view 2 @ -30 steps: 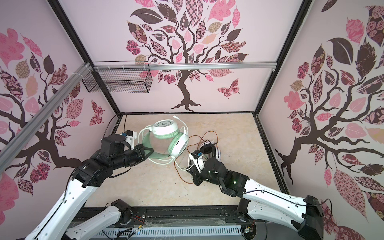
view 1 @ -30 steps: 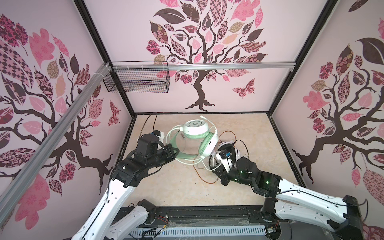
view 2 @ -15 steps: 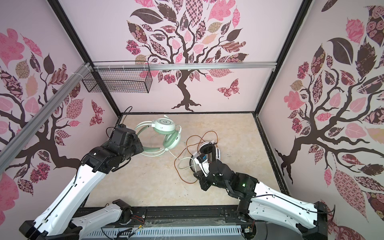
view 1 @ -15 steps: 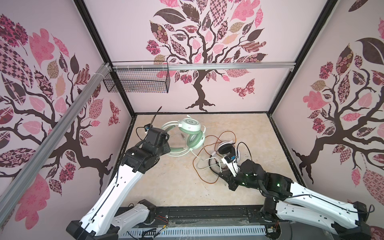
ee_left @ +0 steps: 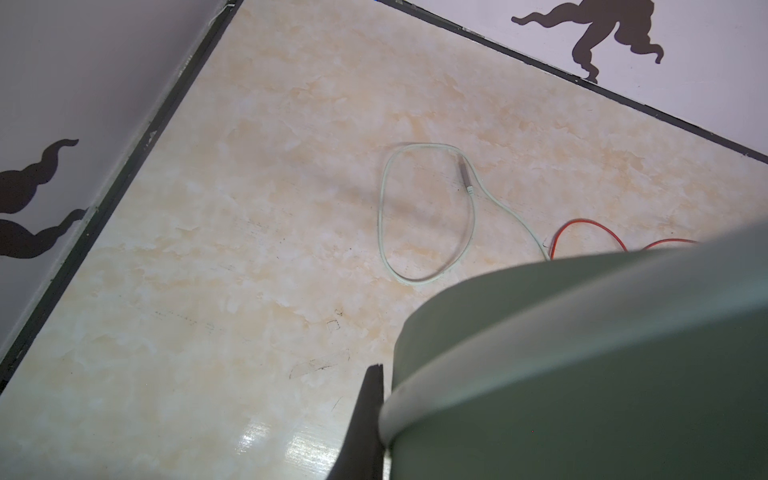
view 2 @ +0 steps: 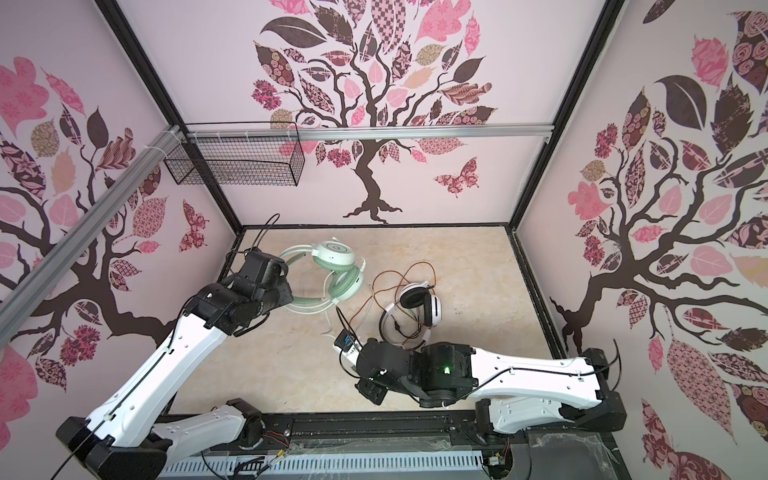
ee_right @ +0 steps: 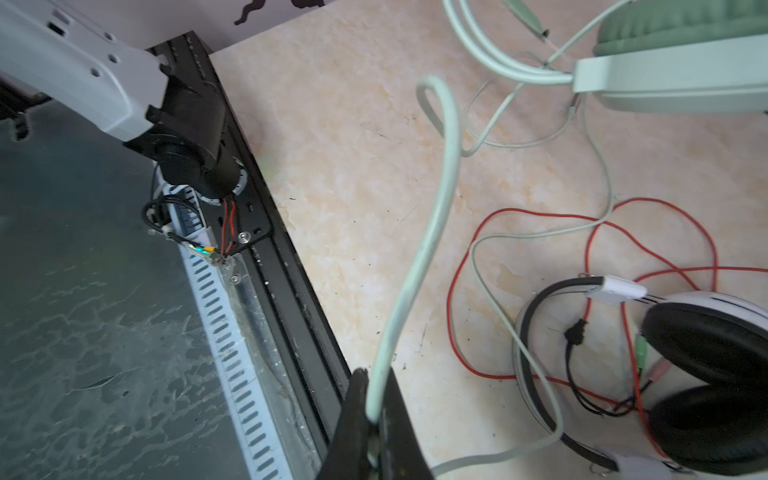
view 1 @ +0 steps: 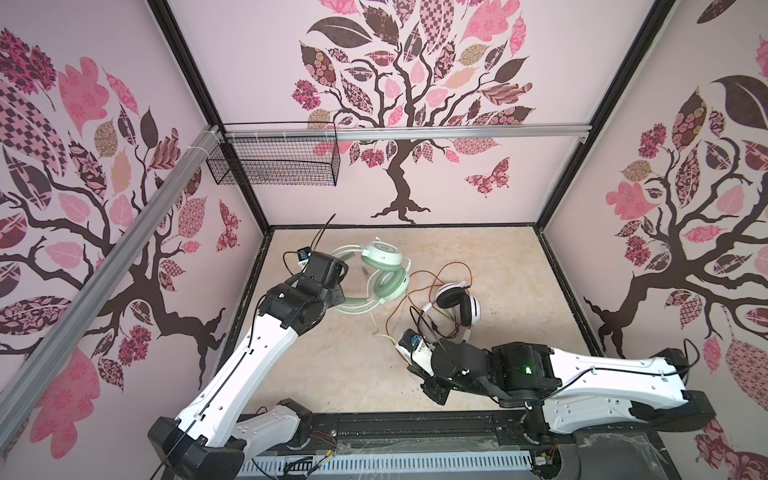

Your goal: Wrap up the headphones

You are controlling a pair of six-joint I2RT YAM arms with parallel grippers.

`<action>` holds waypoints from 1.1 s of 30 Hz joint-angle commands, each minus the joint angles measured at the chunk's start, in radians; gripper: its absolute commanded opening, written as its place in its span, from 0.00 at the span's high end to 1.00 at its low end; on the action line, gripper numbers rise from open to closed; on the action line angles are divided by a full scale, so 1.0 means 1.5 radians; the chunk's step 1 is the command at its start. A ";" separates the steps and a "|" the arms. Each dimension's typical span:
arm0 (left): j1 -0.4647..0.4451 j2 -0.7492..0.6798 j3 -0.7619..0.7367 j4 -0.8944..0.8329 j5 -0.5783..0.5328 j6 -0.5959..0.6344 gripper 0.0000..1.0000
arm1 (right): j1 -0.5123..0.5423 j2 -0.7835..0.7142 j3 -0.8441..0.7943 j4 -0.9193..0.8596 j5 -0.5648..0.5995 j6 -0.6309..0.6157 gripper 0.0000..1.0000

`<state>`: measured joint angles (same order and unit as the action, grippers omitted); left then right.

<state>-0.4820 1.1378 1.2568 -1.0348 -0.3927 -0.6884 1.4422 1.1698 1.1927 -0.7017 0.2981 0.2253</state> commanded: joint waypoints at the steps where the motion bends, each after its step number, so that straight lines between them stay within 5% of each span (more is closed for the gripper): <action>1: 0.001 -0.028 0.005 0.037 0.005 -0.010 1.00 | -0.001 0.008 0.078 -0.049 0.077 -0.026 1.00; 13: 0.002 -0.002 -0.057 -0.041 -0.067 0.078 1.00 | -0.001 0.071 0.272 -0.150 0.168 -0.126 1.00; 17: 0.001 -0.014 -0.068 -0.035 -0.030 0.119 1.00 | -0.001 0.089 0.291 -0.159 0.217 -0.155 1.00; 25: -0.002 -0.041 -0.105 -0.018 0.180 0.217 1.00 | -0.002 0.123 0.291 -0.112 0.302 -0.254 1.00; 33: -0.058 -0.049 -0.114 -0.034 0.183 0.211 1.00 | -0.021 0.141 0.334 -0.040 0.297 -0.358 1.00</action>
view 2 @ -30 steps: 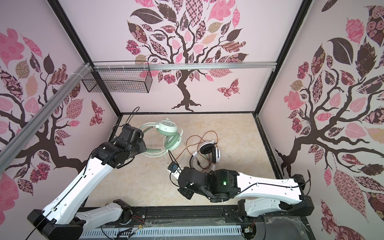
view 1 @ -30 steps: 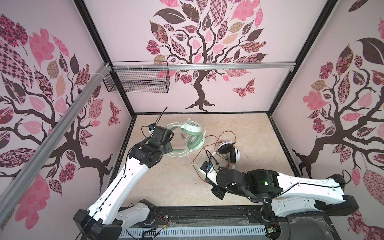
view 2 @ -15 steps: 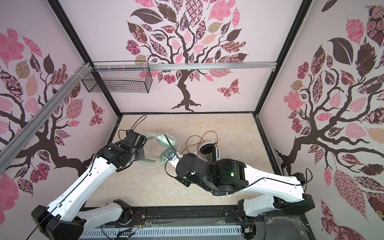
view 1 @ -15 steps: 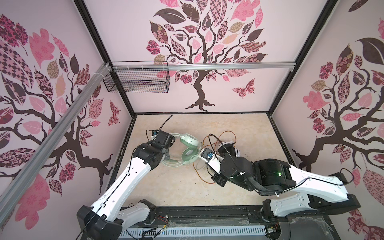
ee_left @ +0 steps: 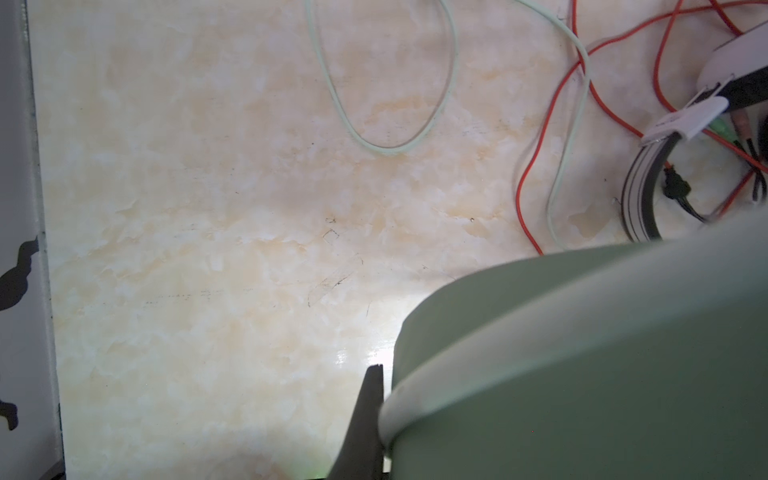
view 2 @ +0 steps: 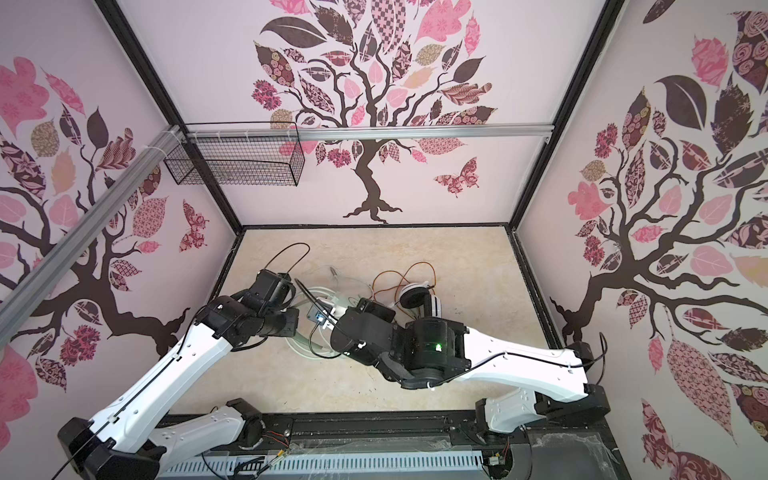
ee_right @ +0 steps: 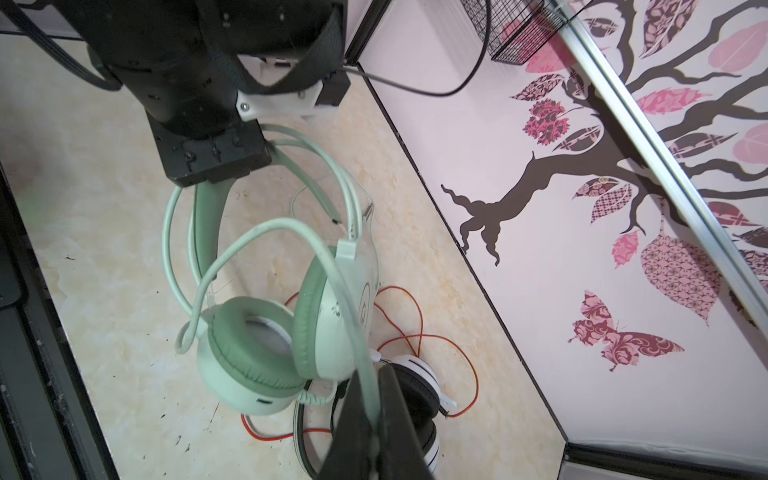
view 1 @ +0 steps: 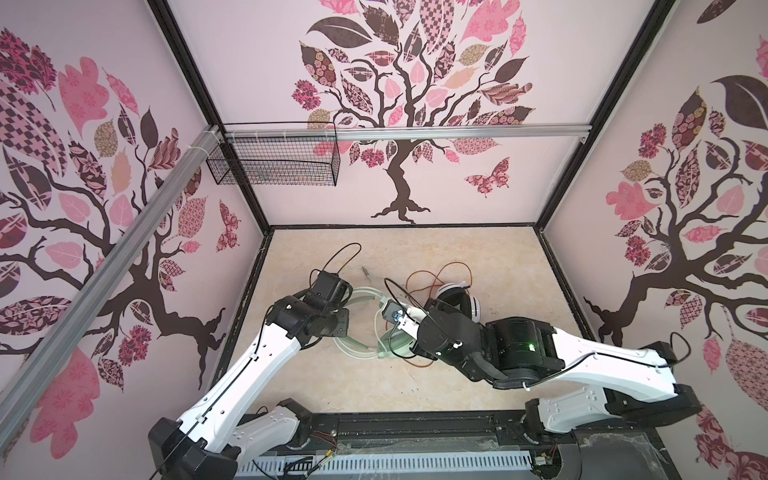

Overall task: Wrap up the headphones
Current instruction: 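Carry the mint cable with the right gripper over the held headset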

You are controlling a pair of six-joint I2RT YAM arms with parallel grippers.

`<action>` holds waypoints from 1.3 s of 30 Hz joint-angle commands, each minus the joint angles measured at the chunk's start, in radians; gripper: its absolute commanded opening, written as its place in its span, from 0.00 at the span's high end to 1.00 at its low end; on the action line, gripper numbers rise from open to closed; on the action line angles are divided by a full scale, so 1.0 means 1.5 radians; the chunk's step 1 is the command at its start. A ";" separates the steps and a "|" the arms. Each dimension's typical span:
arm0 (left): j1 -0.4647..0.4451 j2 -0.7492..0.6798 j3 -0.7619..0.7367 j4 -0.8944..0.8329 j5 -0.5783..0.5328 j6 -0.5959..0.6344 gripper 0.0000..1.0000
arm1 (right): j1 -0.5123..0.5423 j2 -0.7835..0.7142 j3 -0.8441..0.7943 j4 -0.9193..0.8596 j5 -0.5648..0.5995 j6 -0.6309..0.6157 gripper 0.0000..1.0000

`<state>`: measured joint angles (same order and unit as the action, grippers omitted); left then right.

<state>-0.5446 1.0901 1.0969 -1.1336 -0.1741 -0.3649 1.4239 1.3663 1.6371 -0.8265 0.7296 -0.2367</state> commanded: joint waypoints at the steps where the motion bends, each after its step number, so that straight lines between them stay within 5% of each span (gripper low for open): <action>1: -0.022 -0.016 -0.009 0.032 0.051 -0.006 1.00 | -0.011 0.017 0.044 0.047 0.006 -0.056 1.00; 8: -0.052 -0.016 -0.025 0.050 0.114 -0.014 1.00 | -0.092 0.044 0.053 0.080 -0.081 -0.076 1.00; 13: -0.053 -0.062 -0.050 0.077 0.222 -0.004 1.00 | -0.195 0.032 -0.017 0.134 -0.183 -0.072 1.00; 22: -0.053 -0.137 -0.058 0.072 0.304 -0.028 1.00 | -0.302 0.008 -0.129 0.211 -0.345 -0.024 1.00; 34: -0.053 -0.187 -0.028 0.045 0.290 -0.070 1.00 | -0.369 -0.048 -0.265 0.312 -0.427 0.054 1.00; 39: -0.051 -0.201 -0.016 0.044 0.294 -0.101 1.00 | -0.418 -0.066 -0.306 0.328 -0.543 0.073 0.50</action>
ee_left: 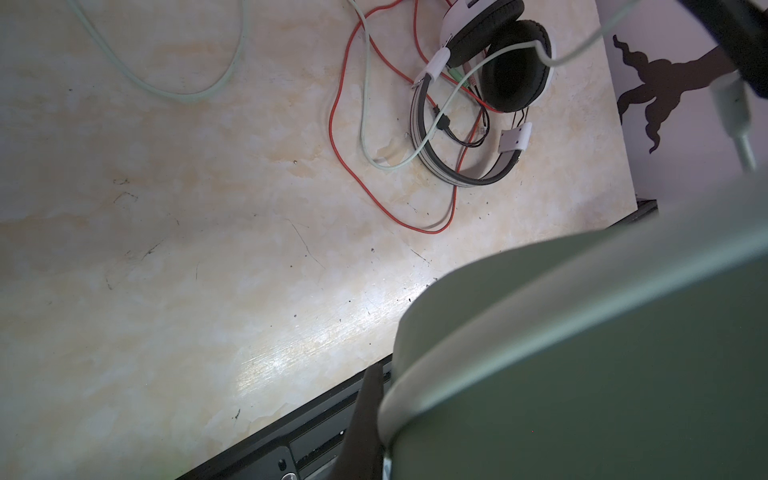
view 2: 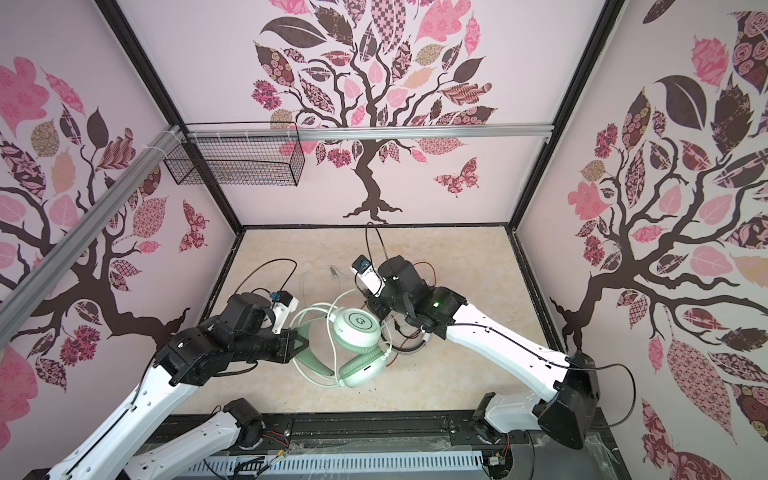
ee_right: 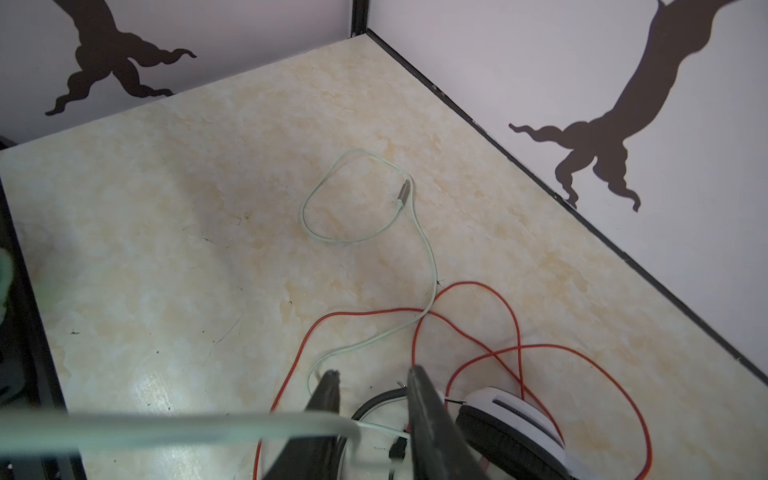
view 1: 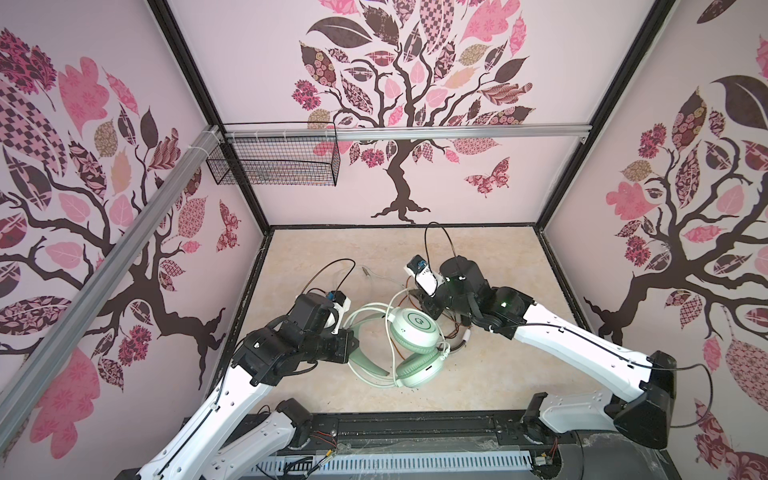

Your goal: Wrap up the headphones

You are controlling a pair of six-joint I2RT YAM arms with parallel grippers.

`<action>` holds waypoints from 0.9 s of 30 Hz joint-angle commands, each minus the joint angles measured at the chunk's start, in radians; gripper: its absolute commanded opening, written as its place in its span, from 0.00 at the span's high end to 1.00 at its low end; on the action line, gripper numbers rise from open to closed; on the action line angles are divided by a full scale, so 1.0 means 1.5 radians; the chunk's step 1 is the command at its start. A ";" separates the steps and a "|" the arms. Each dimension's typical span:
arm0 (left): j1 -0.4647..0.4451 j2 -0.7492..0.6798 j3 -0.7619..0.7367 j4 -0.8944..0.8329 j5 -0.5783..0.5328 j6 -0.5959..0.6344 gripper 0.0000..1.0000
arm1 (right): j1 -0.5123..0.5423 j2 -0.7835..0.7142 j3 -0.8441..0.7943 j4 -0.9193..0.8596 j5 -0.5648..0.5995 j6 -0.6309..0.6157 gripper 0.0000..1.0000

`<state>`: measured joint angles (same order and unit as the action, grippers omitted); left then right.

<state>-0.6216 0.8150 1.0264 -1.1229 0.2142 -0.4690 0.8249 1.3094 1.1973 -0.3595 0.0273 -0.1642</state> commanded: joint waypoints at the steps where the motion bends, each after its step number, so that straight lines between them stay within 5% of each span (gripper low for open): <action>1: 0.000 -0.016 0.041 0.034 0.031 -0.042 1.00 | -0.023 -0.035 -0.029 0.025 -0.098 0.025 0.38; 3: -0.001 -0.012 0.068 0.025 0.012 -0.054 1.00 | -0.030 -0.056 -0.071 0.044 -0.141 0.037 0.18; 7: 0.001 0.015 0.137 -0.007 -0.040 -0.059 1.00 | -0.066 -0.119 -0.181 0.097 -0.226 0.079 0.09; 16: 0.043 0.068 0.246 -0.034 -0.069 -0.052 1.00 | -0.085 -0.179 -0.378 0.249 -0.175 0.228 0.05; 27: 0.087 0.123 0.333 -0.013 -0.037 -0.050 1.00 | -0.084 -0.108 -0.520 0.557 -0.357 0.347 0.16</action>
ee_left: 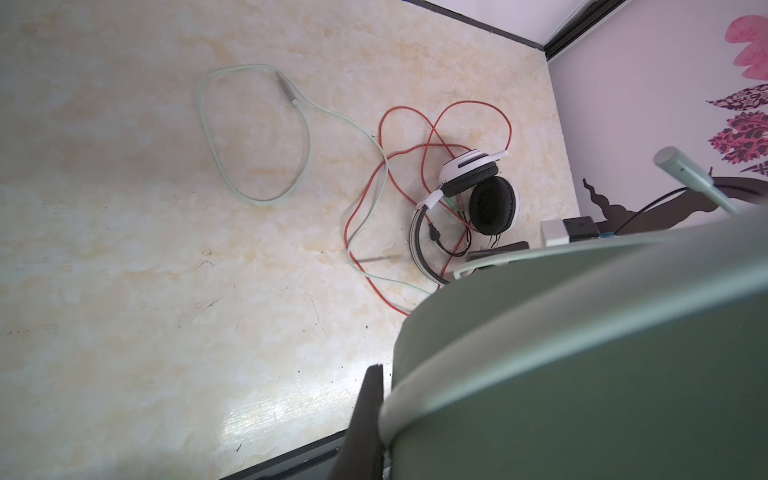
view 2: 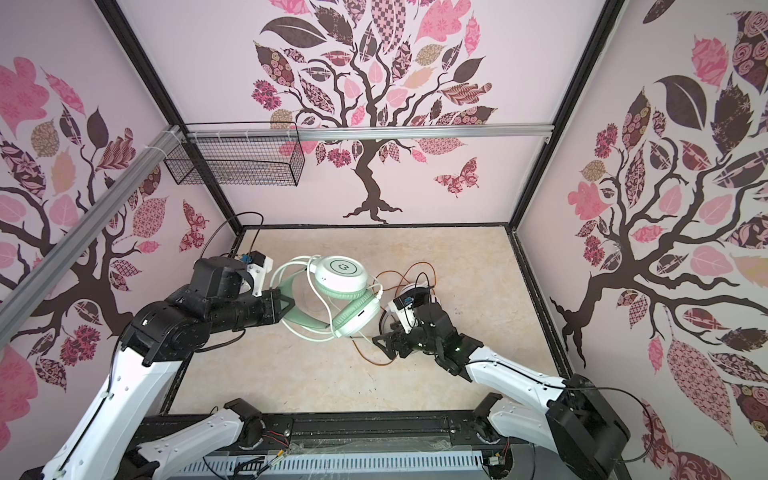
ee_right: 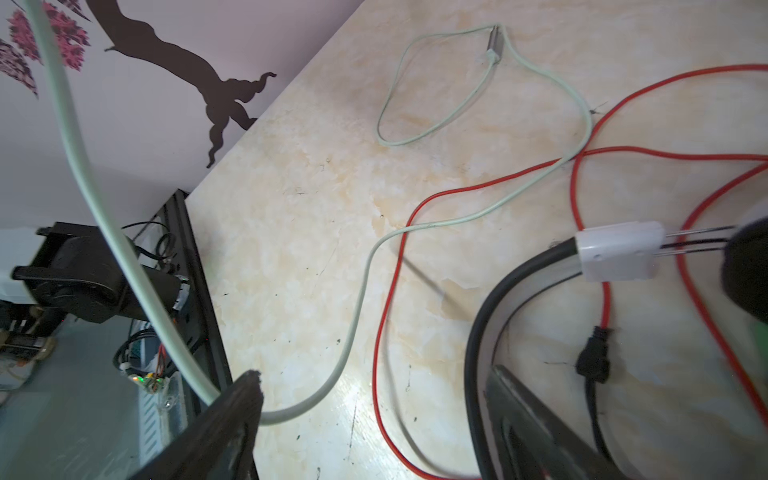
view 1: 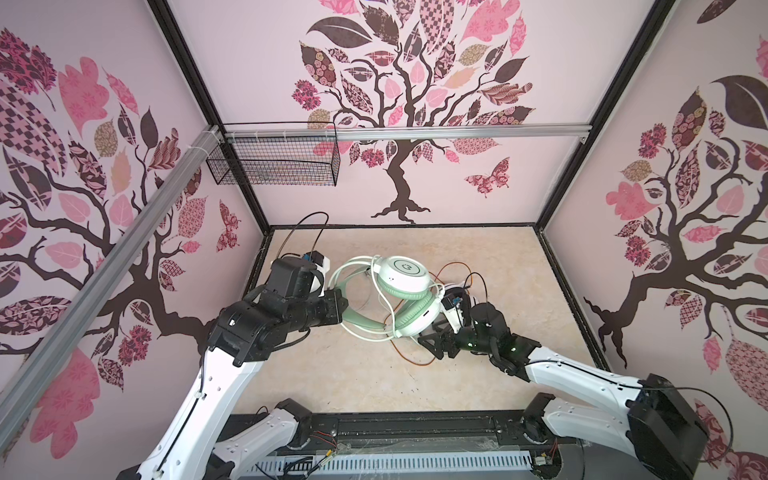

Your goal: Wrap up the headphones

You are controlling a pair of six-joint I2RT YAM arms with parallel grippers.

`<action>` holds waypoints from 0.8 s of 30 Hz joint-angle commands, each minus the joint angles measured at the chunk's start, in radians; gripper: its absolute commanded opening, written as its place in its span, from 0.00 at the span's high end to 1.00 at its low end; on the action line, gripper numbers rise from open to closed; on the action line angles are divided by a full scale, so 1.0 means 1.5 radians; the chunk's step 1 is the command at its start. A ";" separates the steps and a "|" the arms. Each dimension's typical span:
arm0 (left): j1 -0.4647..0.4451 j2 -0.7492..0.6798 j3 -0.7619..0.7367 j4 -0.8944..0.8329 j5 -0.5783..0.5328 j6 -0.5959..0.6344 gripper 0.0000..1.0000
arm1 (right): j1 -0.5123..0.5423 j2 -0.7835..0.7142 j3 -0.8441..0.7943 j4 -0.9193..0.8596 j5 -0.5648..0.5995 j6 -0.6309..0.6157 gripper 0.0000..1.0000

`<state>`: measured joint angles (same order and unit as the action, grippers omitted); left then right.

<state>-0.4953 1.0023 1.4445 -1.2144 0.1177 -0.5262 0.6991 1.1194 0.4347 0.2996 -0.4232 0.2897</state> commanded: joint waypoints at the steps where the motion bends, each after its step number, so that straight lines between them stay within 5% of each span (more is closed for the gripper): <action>1: 0.003 0.007 0.063 0.049 0.027 -0.009 1.00 | 0.000 0.027 -0.018 0.137 -0.058 0.052 0.17; 12: 0.021 0.082 0.114 0.071 -0.015 0.032 1.00 | 0.001 0.016 -0.059 0.227 0.036 0.102 0.20; 18: 0.034 0.123 0.129 0.092 -0.019 0.049 1.00 | 0.001 0.105 0.017 0.191 0.088 0.127 0.20; 24: 0.058 0.151 0.145 0.097 -0.019 0.058 1.00 | 0.001 0.249 0.120 0.211 0.117 0.239 0.25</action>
<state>-0.4156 1.2358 1.5787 -1.1503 0.0750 -0.4397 0.6991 1.4155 0.5549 0.5964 -0.2882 0.5449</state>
